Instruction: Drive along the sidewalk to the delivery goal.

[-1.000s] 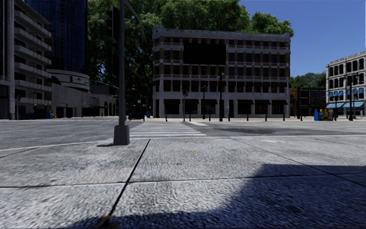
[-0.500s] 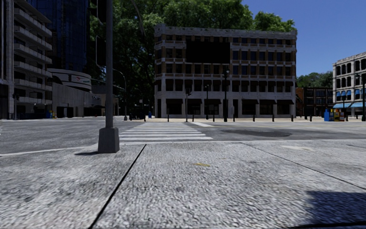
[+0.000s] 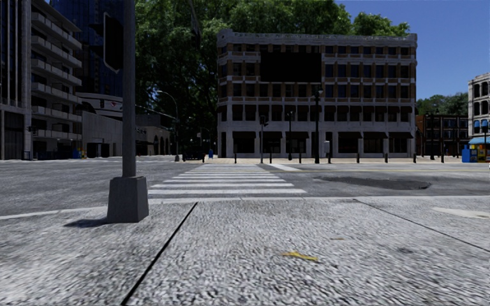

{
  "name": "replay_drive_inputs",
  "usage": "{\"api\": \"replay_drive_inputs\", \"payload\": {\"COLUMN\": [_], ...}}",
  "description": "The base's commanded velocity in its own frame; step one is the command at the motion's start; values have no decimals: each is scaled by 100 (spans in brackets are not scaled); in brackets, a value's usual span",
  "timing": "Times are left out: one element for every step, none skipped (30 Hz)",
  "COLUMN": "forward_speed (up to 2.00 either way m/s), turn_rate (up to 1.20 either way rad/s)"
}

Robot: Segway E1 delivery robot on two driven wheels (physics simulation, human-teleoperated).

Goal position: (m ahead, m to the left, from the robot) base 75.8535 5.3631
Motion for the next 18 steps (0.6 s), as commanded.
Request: {"api": "replay_drive_inputs", "payload": {"forward_speed": [200,200,200,200,200,200,200,200,200,200,200,200,200,200,200,200,200,200], "turn_rate": [21,26,26,35,39,40,40,40,43,47,47,0,0,0,0,0,0,0]}}
